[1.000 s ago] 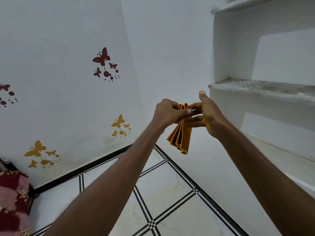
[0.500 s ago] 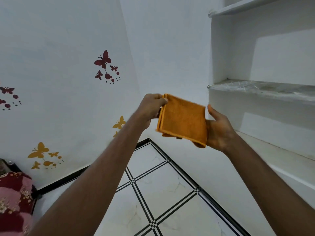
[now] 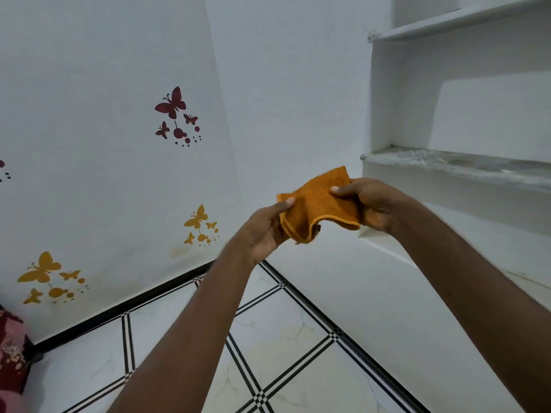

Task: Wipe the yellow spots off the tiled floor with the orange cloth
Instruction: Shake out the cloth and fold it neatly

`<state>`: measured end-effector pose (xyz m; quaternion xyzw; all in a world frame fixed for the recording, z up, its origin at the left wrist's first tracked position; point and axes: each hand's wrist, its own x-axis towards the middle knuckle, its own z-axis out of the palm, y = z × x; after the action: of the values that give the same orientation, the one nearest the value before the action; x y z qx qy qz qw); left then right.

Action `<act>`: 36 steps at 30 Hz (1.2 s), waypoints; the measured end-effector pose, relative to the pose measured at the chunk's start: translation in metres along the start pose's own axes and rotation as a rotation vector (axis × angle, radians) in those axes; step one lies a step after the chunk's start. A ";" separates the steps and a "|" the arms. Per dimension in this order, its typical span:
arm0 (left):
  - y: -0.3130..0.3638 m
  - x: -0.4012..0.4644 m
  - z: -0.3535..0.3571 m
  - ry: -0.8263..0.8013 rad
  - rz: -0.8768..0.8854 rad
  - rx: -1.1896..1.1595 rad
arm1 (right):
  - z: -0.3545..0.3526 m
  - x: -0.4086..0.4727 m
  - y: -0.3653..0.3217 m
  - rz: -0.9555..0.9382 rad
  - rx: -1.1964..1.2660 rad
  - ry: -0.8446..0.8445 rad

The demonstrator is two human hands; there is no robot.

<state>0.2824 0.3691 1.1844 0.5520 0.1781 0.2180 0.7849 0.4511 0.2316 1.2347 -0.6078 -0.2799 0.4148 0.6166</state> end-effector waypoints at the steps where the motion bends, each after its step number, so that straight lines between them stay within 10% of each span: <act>1: 0.005 -0.003 -0.006 0.003 0.010 0.009 | 0.002 -0.001 -0.001 0.001 -0.043 0.021; 14: 0.080 -0.063 -0.047 0.007 0.441 0.461 | 0.039 -0.062 -0.010 -0.381 -0.196 -0.194; 23: 0.068 -0.084 -0.025 -0.204 0.342 0.609 | 0.015 -0.099 0.028 -0.251 0.110 -0.047; 36: -0.096 -0.087 0.231 -0.732 -0.018 0.689 | -0.126 -0.338 0.167 -0.079 0.587 0.391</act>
<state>0.3438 0.1114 1.1726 0.8179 -0.0425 -0.0683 0.5698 0.3607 -0.1348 1.1112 -0.4613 -0.0488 0.3290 0.8226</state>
